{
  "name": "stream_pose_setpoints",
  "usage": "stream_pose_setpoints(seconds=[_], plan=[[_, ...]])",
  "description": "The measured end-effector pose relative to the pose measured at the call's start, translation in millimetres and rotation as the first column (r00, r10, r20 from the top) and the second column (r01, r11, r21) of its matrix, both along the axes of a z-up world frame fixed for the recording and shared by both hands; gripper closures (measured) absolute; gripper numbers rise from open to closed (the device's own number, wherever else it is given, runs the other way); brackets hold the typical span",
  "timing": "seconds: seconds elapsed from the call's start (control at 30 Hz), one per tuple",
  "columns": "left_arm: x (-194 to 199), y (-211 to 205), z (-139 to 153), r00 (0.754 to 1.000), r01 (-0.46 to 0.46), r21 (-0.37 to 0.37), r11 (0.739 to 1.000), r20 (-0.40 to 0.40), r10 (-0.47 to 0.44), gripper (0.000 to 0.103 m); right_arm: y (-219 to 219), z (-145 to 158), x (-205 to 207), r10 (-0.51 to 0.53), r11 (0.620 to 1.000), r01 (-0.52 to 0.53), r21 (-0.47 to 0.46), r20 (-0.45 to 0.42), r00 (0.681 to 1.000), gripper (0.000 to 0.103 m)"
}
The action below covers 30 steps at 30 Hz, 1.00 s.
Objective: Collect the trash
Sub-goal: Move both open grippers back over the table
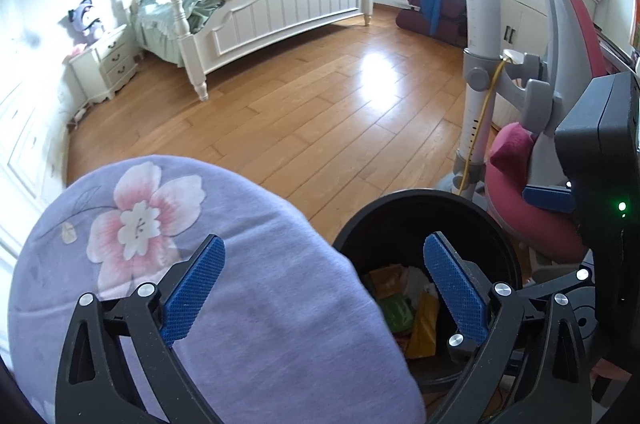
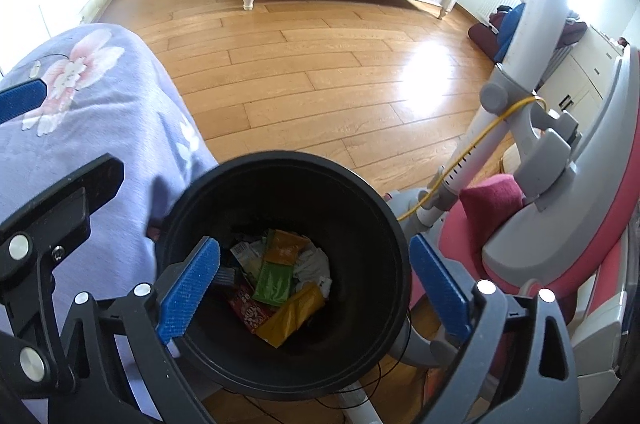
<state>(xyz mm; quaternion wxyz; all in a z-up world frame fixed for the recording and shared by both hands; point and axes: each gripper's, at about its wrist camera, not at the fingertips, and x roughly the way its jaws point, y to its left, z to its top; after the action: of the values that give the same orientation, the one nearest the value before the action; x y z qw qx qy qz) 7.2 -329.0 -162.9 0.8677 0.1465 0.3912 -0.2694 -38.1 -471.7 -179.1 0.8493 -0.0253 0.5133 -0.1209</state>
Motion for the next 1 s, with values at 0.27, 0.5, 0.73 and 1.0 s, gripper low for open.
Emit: stream_pose_setpoints(seconds=[0.27, 0.5, 0.73, 1.0], plan=[[16, 54, 7, 0.996, -0.091, -0.006, 0.996, 0.0, 0.091, 0.005, 45, 13, 21, 0.062, 0.998, -0.062, 0.01, 0.036, 0.997, 0.006], [33, 111, 16, 0.981, -0.193, -0.026, 0.981, 0.002, 0.193, 0.005, 97, 22, 40, 0.133, 0.991, -0.134, 0.016, 0.06, 0.989, 0.006], [46, 157, 18, 0.963, -0.269, -0.054, 0.962, -0.012, 0.269, 0.005, 134, 28, 50, 0.184, 0.983, -0.185, 0.013, 0.065, 0.981, 0.006], [50, 181, 19, 0.953, -0.303, -0.053, 0.952, 0.001, 0.303, 0.005, 161, 30, 56, 0.215, 0.976, -0.217, 0.021, 0.069, 0.974, 0.006]])
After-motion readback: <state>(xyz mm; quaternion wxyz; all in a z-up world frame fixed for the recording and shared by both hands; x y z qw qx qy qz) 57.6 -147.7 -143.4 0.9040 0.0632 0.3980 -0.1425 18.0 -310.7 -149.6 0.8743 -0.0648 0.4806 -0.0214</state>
